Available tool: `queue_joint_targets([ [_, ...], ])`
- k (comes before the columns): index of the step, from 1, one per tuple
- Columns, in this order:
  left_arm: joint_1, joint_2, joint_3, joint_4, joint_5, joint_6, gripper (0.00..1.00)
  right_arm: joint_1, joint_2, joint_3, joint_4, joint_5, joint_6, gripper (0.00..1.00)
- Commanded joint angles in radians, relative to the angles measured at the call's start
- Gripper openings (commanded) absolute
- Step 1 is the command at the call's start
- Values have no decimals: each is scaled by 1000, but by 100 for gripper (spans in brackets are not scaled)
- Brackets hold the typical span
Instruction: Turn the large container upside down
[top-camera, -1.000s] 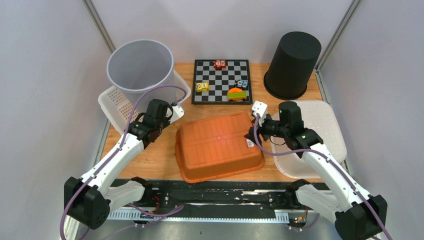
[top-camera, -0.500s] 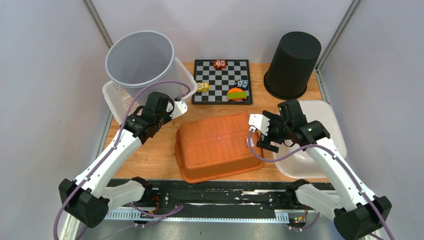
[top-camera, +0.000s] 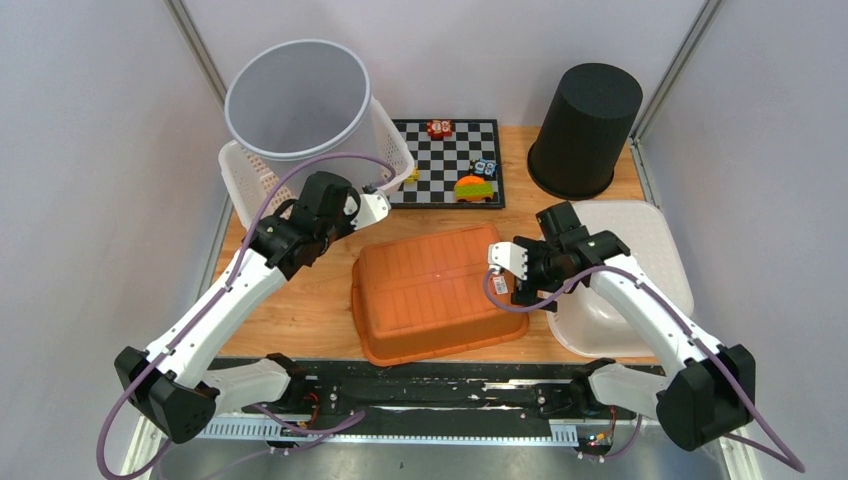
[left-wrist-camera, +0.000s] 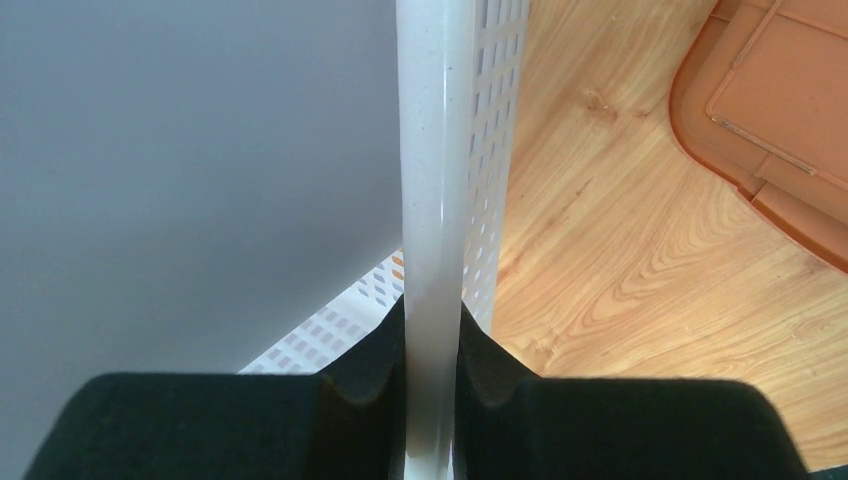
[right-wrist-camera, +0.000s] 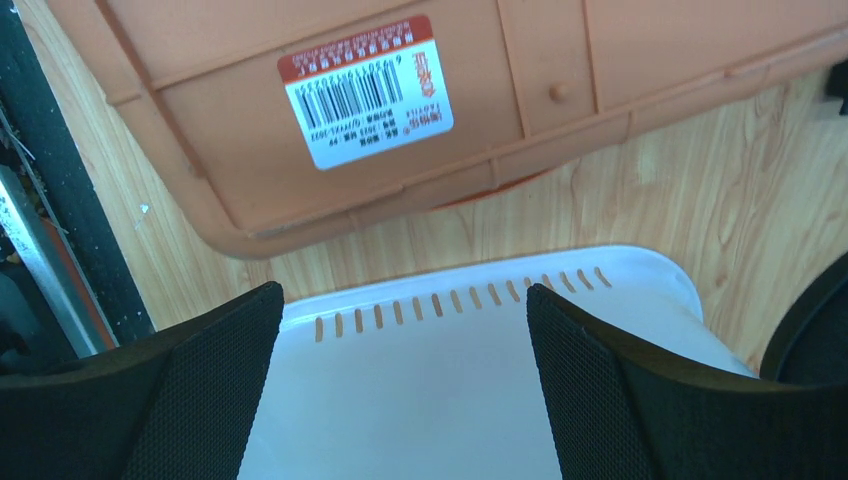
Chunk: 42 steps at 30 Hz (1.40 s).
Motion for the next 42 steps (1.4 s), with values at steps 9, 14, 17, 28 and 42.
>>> queue_joint_targets([
  [9,-30,9,149,33,-77,16,0,120,147,35,48,-160,-32,93],
  [14,-33,8,164,27,-81,20,0,213,184,28,143,-177,87,92],
  [17,-34,8,170,24,-82,21,0,250,208,33,229,-200,163,92],
  [28,-36,9,195,9,-87,27,0,427,408,183,440,-235,357,93],
  [42,-37,-4,176,7,-39,42,0,399,482,408,367,-365,604,97],
])
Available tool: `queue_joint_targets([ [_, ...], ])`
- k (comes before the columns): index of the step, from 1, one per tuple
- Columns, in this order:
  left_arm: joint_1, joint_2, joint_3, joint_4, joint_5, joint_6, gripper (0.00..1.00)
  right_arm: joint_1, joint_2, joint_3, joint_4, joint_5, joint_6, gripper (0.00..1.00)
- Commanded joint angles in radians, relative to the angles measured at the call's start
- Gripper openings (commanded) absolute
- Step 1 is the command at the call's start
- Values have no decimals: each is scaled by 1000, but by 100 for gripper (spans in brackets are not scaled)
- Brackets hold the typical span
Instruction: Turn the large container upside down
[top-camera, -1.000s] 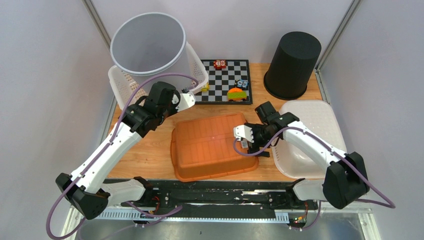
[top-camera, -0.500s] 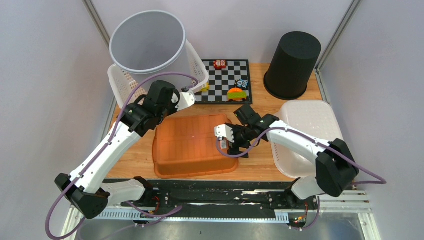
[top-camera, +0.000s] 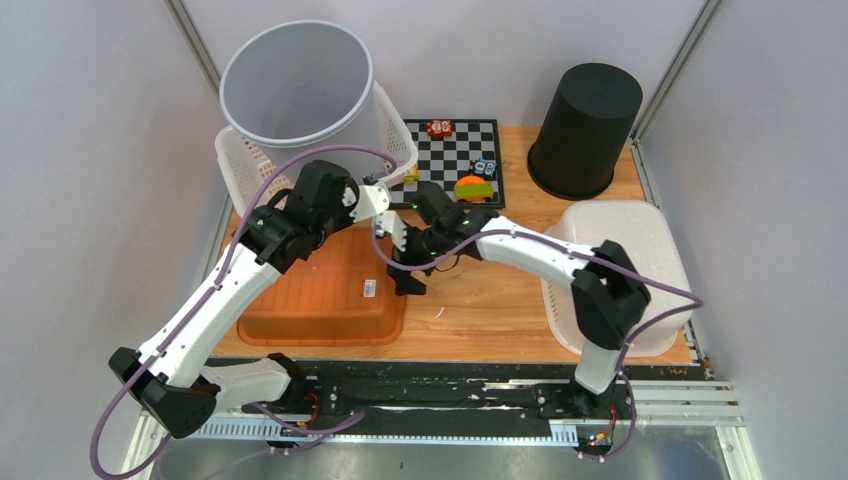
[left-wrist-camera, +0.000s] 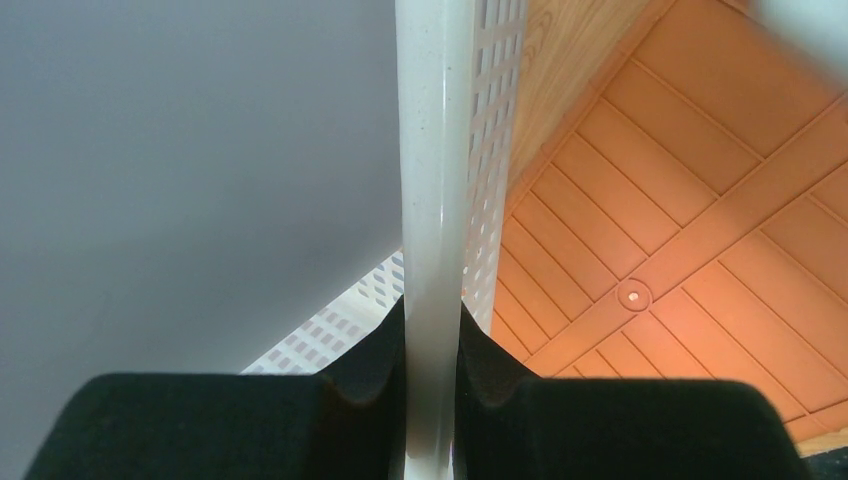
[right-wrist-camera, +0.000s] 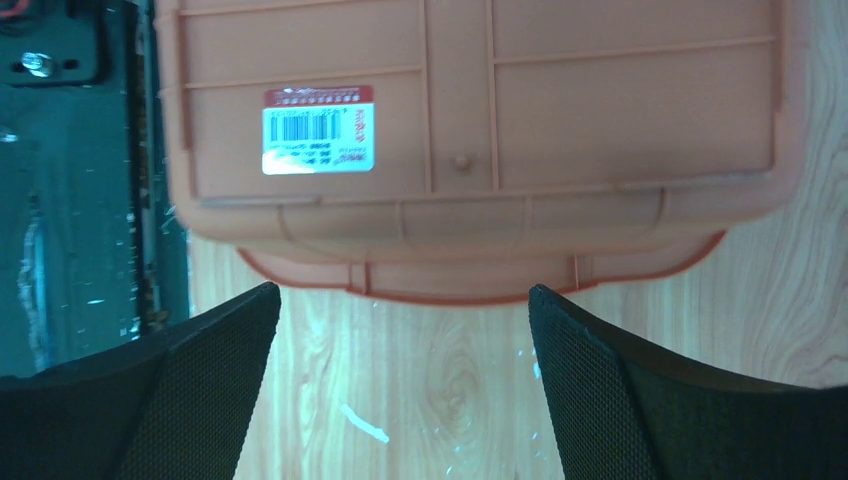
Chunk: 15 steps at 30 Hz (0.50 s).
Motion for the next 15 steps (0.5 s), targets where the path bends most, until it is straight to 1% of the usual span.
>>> queue_joint_targets([
  [1,-10,-23,37,106,-12,30,0,-82,-203,-89,-181,-97,-95,97],
  [4,-33,-12,38,104,3,32,0,-143,-332,-158,-371,-94,-289,98],
  [6,-60,-3,36,106,4,31,0,-177,-403,-188,-484,-73,-363,98],
  [7,-78,0,33,108,0,30,0,-200,-440,-209,-512,-59,-377,99],
  [11,-160,26,29,121,-23,24,0,-319,-587,-277,-535,-20,-391,100],
  [15,-259,73,44,121,-31,7,0,-464,-706,-307,-533,23,-393,100],
])
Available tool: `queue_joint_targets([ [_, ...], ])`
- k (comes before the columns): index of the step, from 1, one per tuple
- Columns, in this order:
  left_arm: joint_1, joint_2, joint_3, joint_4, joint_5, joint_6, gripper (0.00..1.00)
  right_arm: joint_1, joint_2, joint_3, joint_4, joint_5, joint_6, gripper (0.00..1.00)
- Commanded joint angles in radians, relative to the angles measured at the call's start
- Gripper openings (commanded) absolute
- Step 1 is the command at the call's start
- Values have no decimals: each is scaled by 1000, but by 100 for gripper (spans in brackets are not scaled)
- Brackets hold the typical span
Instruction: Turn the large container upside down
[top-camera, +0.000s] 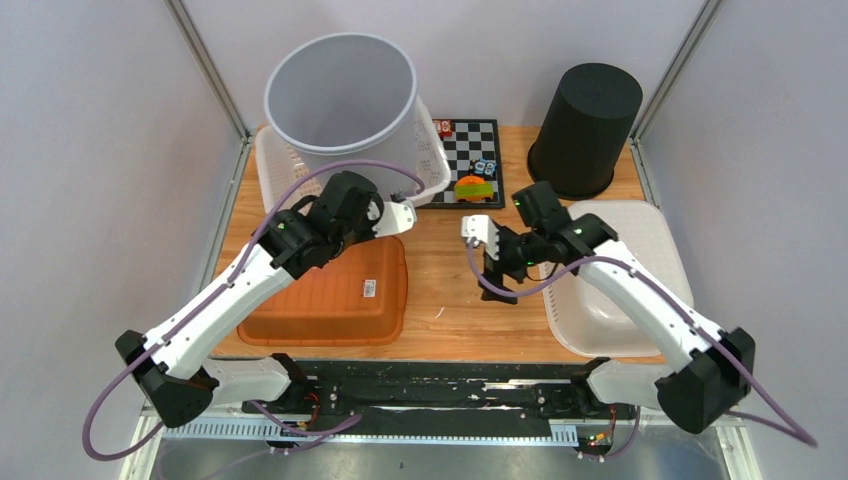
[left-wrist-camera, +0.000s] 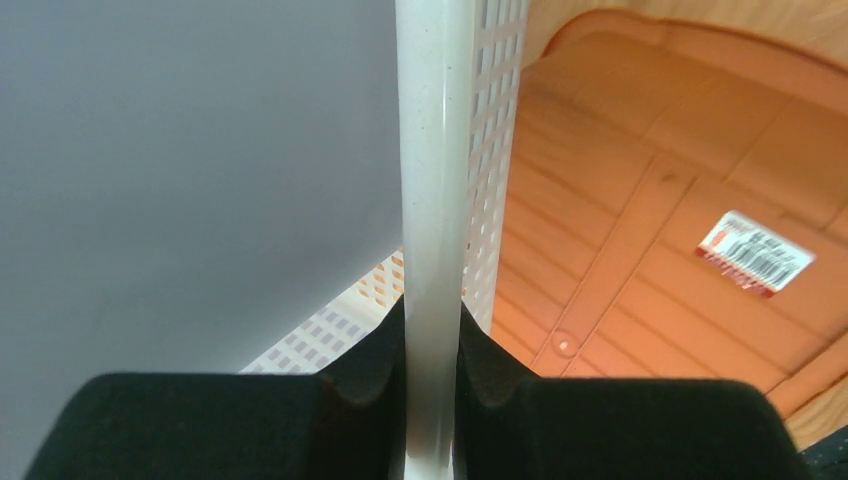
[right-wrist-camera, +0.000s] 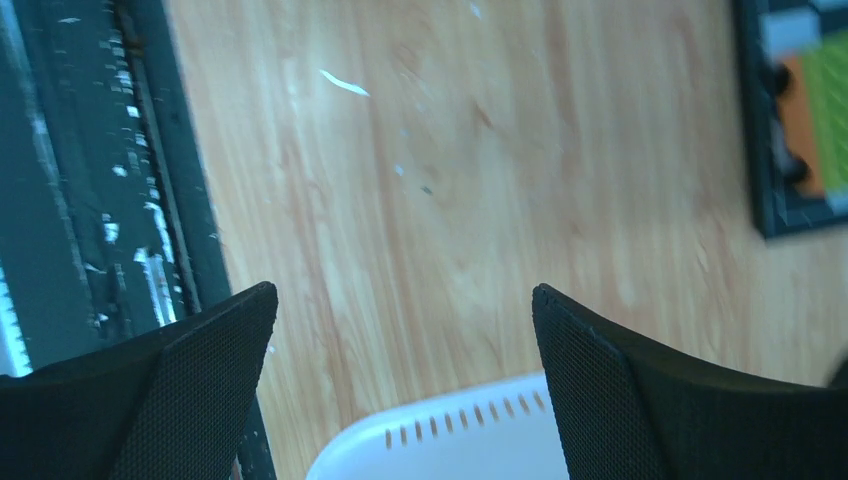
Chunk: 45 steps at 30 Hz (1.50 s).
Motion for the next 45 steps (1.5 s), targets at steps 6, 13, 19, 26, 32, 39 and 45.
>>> queue_joint_targets([
  [6,-194,99,89,131,-20,-28,0,-381,-204,-24,28,128,15,100],
  [13,-258,185,175,186,2,-98,0,-718,-236,42,140,127,119,100],
  [19,-327,268,220,246,-5,-164,0,-829,-255,42,226,142,214,100],
  [26,-395,373,269,290,-14,-211,0,-854,-300,11,276,167,277,100],
  [32,-424,423,263,313,-27,-274,0,-867,-327,-7,298,151,296,100],
  [39,-453,468,230,362,-23,-342,0,-867,-332,-22,313,127,307,100],
  [45,-466,510,206,387,-44,-378,0,-867,-340,-28,314,113,309,100],
])
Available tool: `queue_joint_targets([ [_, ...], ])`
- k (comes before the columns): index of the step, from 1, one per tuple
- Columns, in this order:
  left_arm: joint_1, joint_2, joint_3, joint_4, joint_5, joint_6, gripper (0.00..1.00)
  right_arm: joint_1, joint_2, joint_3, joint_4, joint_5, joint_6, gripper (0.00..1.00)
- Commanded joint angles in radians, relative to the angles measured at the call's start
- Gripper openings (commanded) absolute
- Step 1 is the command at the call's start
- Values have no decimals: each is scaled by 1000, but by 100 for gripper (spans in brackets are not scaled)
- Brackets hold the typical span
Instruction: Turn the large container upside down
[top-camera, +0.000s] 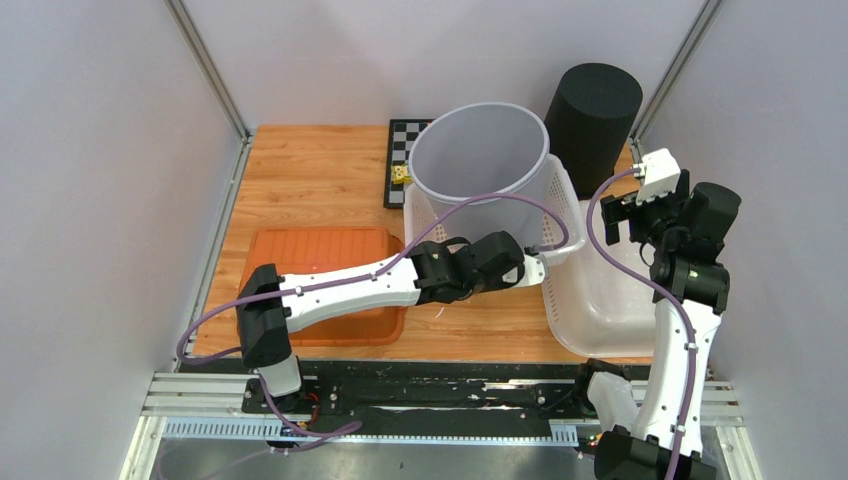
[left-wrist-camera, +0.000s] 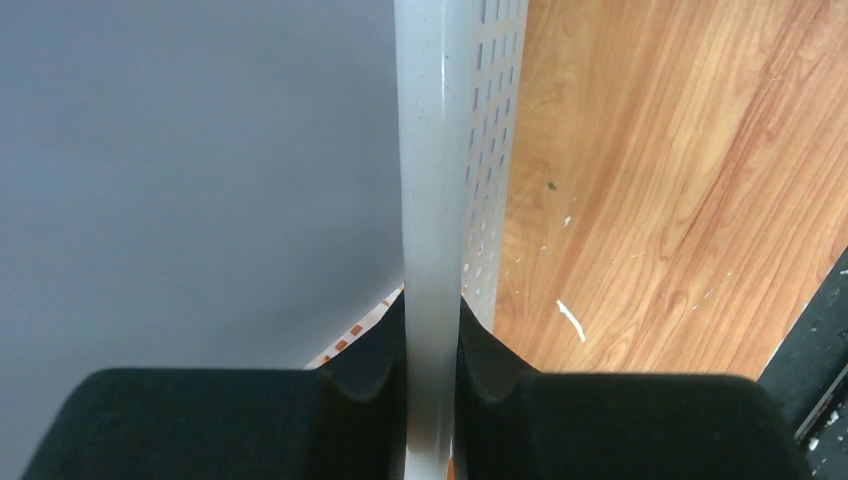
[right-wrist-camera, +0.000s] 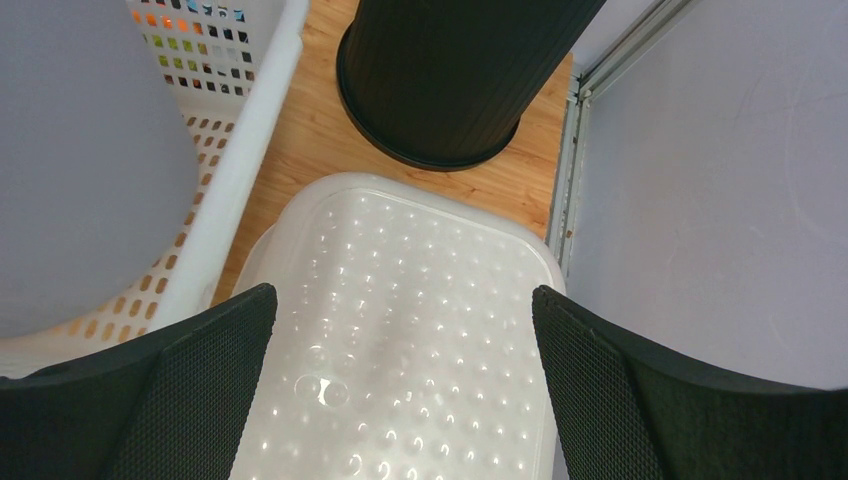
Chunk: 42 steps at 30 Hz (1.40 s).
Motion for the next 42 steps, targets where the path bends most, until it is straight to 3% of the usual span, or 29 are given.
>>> queue_joint_targets([
  [1,-13,7,-23,143,-80,-24,0,-18,-18,-17,14,-33,23,100],
  [13,-13,-54,-271,263,-113,-7,0,-17,-11,-17,16,-65,35,100],
  [25,-12,-38,-329,270,-25,-1,0,-17,-5,-22,19,-88,41,100],
  [28,-14,-42,-322,253,10,7,14,-18,-3,-25,19,-91,40,100],
  [33,-14,-65,-341,241,57,33,27,-18,-3,-28,20,-100,39,100],
  [37,-15,-102,-355,236,93,55,48,-18,-4,-30,21,-102,36,100],
  [42,-14,-183,-327,189,205,93,96,-17,-5,-27,20,-110,36,100],
])
